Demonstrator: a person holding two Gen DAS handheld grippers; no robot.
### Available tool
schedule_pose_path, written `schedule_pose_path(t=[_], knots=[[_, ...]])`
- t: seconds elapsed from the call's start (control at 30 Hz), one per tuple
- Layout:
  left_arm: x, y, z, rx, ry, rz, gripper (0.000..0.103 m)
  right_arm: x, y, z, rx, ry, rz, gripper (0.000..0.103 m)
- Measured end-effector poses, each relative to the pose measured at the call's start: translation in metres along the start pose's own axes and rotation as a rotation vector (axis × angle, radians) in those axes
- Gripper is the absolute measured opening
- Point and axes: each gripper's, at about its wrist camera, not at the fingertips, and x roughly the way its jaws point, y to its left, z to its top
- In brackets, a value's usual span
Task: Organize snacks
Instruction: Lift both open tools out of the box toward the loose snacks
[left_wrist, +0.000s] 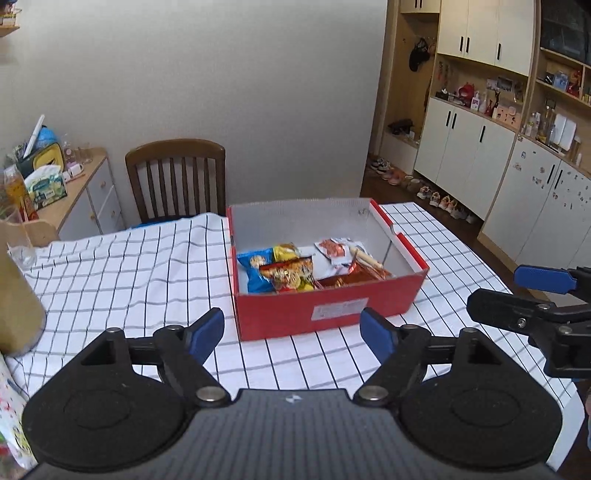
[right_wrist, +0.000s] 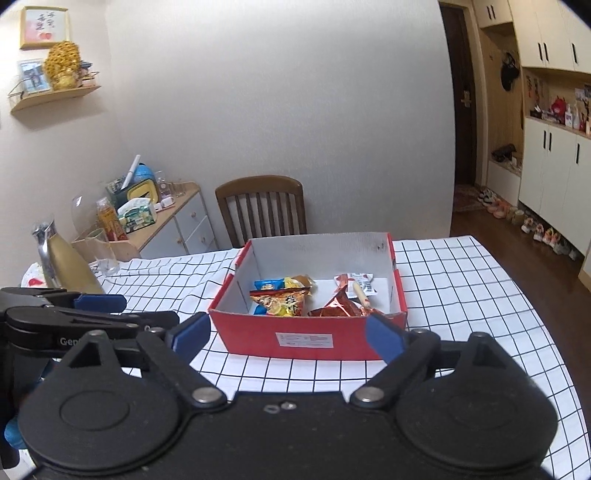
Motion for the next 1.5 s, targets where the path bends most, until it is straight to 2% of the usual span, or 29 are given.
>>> schedule_pose_path(t=[0.13, 0.23, 0.5, 0.83, 1.23, 1.33, 1.5], knots=[[-0.001, 0.002, -0.012, -0.016, 0.021, -0.015, 0.081, -0.003, 0.003, -0.01, -0.013, 0.006, 0.023, 0.093], [0.0, 0.005, -0.02, -0.04, 0.036, -0.017, 0.083, -0.002, 0.003, -0.019, -0.006, 0.019, 0.038, 0.103], [0.015, 0.014, -0.048, -0.094, 0.1, 0.034, 0.085, 0.007, -0.004, -0.051, 0.011, 0.069, 0.058, 0.103], [0.043, 0.012, -0.086, -0.114, 0.209, 0.068, 0.085, 0.035, -0.018, -0.09, 0.011, 0.171, 0.004, 0.103], [0.085, 0.008, -0.119, -0.179, 0.354, 0.065, 0.085, 0.079, -0.037, -0.111, -0.018, 0.282, -0.02, 0.095], [0.092, 0.008, -0.124, -0.188, 0.371, 0.071, 0.085, 0.09, -0.036, -0.114, -0.044, 0.307, -0.008, 0.087], [0.102, 0.008, -0.128, -0.207, 0.398, 0.096, 0.085, 0.106, -0.035, -0.117, -0.097, 0.343, 0.007, 0.083]])
